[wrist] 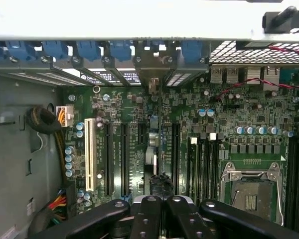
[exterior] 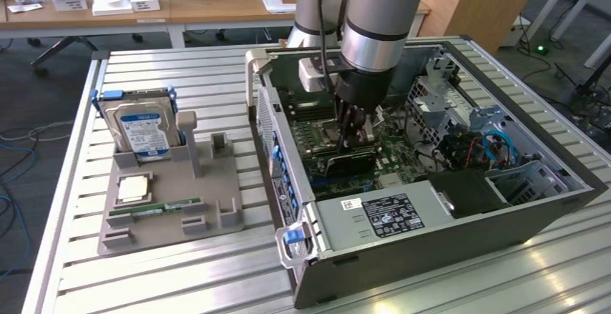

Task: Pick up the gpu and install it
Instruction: 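Press down on the gpu until it lock into place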

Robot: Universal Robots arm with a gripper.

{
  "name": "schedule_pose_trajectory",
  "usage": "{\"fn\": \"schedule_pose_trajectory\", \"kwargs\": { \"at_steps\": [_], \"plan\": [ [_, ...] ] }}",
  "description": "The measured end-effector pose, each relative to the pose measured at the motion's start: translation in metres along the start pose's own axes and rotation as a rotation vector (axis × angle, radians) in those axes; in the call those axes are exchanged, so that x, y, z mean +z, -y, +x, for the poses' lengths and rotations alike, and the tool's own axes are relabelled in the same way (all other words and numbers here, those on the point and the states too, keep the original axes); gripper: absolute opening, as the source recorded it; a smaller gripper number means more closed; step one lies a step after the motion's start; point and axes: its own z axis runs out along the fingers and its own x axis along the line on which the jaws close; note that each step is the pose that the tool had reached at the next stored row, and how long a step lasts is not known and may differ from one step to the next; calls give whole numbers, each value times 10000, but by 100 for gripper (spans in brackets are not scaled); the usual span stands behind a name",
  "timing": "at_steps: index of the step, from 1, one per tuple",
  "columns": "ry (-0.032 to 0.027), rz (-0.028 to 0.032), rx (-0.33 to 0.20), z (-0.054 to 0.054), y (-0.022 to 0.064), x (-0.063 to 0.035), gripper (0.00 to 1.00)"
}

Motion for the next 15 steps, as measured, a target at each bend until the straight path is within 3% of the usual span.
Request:
{"fn": "schedule_pose_trajectory", "kwargs": {
  "at_steps": [15],
  "plan": [
    [0, 0, 6, -27, -1, 62, 11]
  ]
}}
